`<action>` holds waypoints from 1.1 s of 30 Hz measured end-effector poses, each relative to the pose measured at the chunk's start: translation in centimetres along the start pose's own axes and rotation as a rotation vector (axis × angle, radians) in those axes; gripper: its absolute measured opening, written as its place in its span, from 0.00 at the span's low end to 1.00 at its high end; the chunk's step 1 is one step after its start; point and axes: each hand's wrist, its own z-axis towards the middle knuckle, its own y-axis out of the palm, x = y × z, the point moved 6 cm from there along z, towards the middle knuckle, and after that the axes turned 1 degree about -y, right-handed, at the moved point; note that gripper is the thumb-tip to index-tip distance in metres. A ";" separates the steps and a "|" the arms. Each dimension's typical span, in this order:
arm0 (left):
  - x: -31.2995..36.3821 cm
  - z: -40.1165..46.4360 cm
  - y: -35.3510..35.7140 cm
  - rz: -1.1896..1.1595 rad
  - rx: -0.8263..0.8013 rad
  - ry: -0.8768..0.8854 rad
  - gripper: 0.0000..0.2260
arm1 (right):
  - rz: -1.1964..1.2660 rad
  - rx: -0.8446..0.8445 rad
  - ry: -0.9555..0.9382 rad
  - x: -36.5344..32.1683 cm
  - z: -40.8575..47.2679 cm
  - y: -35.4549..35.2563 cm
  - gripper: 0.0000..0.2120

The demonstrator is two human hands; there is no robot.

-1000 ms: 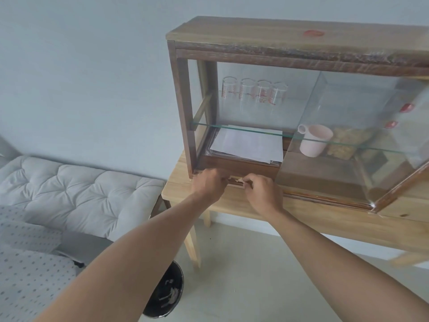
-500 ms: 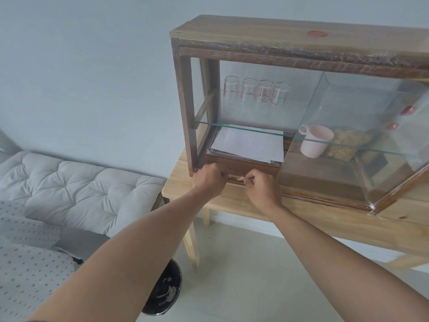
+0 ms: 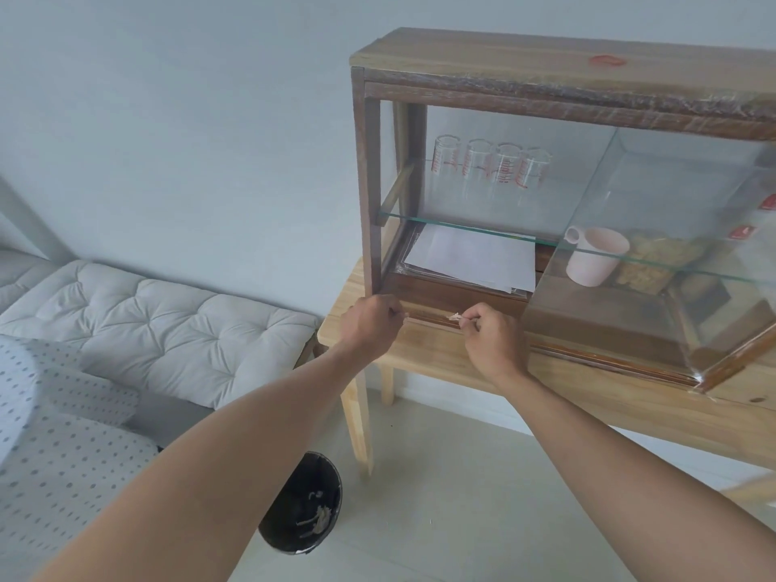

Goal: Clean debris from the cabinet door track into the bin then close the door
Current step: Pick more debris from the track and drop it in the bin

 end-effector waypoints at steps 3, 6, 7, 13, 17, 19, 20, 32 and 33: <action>-2.1 -1.4 -1.0 0.003 0.020 -0.036 0.10 | 0.013 -0.033 -0.064 -2.0 -1.1 1.3 0.04; -4.5 -2.8 -1.9 -0.018 0.020 -0.083 0.09 | 0.025 -0.077 -0.129 -4.5 -2.4 3.2 0.04; -5.5 -3.3 -2.3 -0.026 0.026 -0.102 0.09 | 0.028 -0.093 -0.149 -5.4 -2.8 3.9 0.05; -12.5 -7.0 -4.6 -0.036 0.086 -0.252 0.08 | 0.059 -0.240 -0.317 -11.3 -6.3 9.4 0.07; -18.0 -10.3 -5.5 -0.038 0.083 -0.369 0.07 | 0.062 -0.371 -0.385 -13.7 -9.0 13.8 0.08; -20.8 -12.2 -5.5 -0.026 0.084 -0.434 0.07 | 0.057 -0.434 -0.397 -14.4 -10.3 16.1 0.08; -22.2 -13.1 -5.4 -0.026 0.083 -0.473 0.07 | 0.051 -0.460 -0.403 -14.6 -10.9 17.3 0.07; -33.9 -19.7 1.3 -0.020 -0.018 -0.757 0.07 | -0.046 -0.727 -0.385 -14.1 -15.9 31.0 0.08; -34.3 -19.6 1.6 -0.009 -0.038 -0.764 0.09 | -0.051 -0.736 -0.383 -14.1 -15.9 31.6 0.08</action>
